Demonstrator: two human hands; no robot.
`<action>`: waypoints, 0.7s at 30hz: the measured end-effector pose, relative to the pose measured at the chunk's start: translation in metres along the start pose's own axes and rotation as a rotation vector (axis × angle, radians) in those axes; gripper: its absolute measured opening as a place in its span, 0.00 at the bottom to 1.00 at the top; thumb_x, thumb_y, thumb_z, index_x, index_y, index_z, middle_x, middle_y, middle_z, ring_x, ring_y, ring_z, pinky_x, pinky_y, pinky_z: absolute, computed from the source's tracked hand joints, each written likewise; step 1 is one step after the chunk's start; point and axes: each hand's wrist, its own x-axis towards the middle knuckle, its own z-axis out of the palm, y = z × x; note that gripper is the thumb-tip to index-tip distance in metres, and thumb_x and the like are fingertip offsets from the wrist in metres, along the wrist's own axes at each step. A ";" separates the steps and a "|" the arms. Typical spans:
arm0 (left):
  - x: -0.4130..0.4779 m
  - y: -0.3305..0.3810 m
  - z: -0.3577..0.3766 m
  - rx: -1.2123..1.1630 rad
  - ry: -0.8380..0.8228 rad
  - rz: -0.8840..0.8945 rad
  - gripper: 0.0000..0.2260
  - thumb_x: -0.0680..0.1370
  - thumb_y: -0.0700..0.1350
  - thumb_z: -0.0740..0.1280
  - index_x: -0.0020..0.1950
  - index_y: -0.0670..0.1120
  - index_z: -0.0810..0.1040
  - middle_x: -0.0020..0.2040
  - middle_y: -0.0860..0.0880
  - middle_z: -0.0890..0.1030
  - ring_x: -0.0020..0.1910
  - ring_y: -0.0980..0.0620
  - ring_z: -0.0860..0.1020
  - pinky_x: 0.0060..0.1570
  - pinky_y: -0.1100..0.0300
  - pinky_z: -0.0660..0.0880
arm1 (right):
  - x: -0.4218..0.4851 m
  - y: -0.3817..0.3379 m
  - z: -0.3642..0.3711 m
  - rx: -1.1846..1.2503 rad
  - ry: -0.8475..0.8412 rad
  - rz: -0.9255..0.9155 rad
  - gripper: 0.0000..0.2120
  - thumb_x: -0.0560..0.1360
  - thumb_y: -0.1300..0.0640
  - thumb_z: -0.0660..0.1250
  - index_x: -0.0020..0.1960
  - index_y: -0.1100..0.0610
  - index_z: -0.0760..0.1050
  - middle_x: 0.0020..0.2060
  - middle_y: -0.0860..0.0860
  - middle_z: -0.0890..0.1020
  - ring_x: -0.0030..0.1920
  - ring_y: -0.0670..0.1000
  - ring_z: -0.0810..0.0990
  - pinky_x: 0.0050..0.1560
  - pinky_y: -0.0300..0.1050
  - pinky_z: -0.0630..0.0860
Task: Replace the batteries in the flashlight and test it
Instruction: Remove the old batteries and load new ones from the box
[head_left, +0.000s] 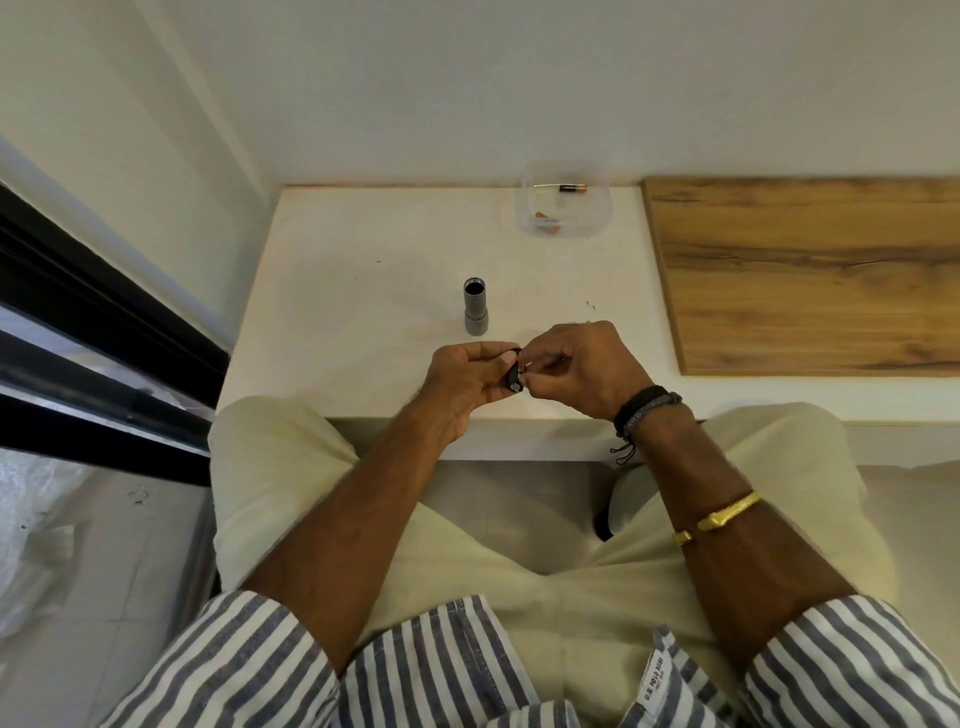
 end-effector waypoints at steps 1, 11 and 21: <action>0.000 0.001 0.000 0.002 -0.002 0.000 0.04 0.78 0.38 0.69 0.52 0.42 0.83 0.48 0.43 0.85 0.40 0.48 0.86 0.36 0.60 0.81 | 0.000 0.001 -0.001 0.012 0.000 -0.006 0.09 0.71 0.60 0.74 0.50 0.56 0.87 0.45 0.52 0.88 0.44 0.52 0.84 0.49 0.51 0.82; 0.001 0.000 -0.003 0.044 -0.002 0.014 0.04 0.78 0.38 0.70 0.50 0.44 0.83 0.47 0.44 0.85 0.41 0.49 0.86 0.36 0.61 0.81 | 0.000 0.001 0.004 -0.014 -0.011 -0.033 0.06 0.71 0.60 0.73 0.46 0.57 0.87 0.42 0.52 0.88 0.44 0.52 0.83 0.50 0.53 0.81; 0.001 0.001 -0.001 0.083 0.008 0.014 0.09 0.78 0.37 0.70 0.57 0.38 0.81 0.50 0.42 0.85 0.42 0.47 0.86 0.39 0.59 0.82 | 0.003 0.004 0.009 -0.091 -0.018 -0.022 0.06 0.71 0.57 0.73 0.47 0.56 0.86 0.43 0.51 0.87 0.44 0.51 0.81 0.53 0.57 0.78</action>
